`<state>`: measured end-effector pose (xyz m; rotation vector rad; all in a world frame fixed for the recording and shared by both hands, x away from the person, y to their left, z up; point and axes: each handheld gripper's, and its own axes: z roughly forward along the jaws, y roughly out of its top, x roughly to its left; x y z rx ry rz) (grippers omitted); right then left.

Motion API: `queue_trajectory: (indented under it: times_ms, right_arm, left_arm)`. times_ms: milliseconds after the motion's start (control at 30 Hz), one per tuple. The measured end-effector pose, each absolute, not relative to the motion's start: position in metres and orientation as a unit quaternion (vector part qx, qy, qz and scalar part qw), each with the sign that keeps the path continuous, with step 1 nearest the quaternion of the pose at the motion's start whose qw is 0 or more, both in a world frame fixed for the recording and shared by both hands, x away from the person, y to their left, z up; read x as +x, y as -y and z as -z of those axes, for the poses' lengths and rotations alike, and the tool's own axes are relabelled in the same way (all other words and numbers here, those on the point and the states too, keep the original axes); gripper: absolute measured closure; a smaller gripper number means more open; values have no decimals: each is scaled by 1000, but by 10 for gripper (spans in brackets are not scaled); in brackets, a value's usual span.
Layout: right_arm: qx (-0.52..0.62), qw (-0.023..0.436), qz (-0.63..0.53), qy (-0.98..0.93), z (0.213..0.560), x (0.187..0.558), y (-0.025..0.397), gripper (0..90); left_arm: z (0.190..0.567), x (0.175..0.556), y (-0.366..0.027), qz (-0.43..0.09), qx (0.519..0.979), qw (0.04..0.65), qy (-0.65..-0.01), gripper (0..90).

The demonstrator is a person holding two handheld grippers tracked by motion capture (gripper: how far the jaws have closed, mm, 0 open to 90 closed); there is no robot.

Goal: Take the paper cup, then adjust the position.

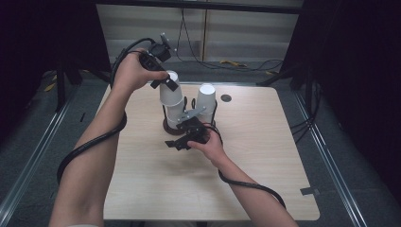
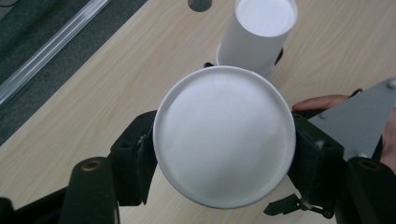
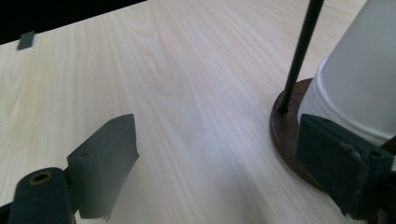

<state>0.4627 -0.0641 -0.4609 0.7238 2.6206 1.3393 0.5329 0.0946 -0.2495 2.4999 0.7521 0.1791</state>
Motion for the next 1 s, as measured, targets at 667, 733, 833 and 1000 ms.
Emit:
queue_trajectory:
  times_ms: [667, 733, 833, 1000]
  right_arm:
    - [211, 27, -412, -886, 455, 440, 107, 124]
    - [220, 18, -411, -884, 456, 439, 112, 124]
    - [218, 20, -414, -884, 455, 434, 121, 124]
    - [219, 23, -421, -880, 451, 430, 134, 124]
  left_arm:
    - [277, 506, -92, -34, 933, 253, -252, 331]
    - [278, 503, -90, -31, 934, 256, -249, 331]
    - [280, 497, -89, -29, 934, 261, -242, 331]
    - [284, 491, -87, -26, 936, 264, -233, 331]
